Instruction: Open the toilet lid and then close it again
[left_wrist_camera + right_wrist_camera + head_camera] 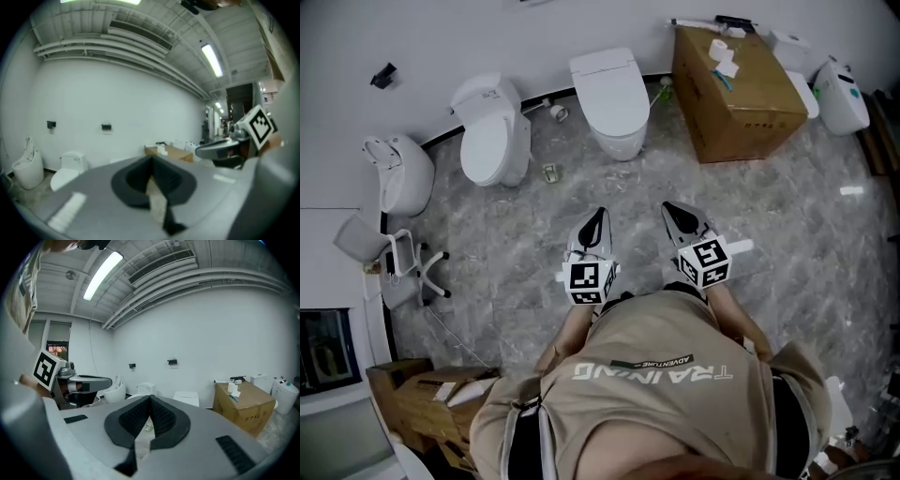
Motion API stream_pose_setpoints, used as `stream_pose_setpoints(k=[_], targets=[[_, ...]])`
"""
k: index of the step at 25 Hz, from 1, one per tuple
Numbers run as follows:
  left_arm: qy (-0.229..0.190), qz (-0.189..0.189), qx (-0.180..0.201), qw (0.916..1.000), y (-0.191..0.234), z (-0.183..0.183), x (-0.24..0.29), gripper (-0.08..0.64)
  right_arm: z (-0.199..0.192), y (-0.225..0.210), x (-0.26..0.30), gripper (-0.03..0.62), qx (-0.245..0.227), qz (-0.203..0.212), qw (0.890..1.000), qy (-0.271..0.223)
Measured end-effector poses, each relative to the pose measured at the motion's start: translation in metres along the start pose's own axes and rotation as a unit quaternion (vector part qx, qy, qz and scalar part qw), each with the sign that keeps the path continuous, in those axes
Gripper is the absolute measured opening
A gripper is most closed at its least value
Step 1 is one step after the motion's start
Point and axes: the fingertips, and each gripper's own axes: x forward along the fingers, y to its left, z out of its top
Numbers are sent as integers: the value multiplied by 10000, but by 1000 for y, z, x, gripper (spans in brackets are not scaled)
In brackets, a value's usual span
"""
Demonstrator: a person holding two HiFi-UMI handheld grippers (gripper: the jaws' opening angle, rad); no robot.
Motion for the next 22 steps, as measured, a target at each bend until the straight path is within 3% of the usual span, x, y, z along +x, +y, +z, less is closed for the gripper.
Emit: stream_pose_setpoints(k=[6,10,22], targets=[[153,-139,-144,9997,12,-26,6,3,-21,9,6,13,98,-171,9996,222],[329,-286,-231,9988,5,-34,25,3,-31,-2,11,14,-143,-316,9984,445],[280,-85,123,9995,14,5,126,3,-18,-97,78,14,106,13,9993,350]])
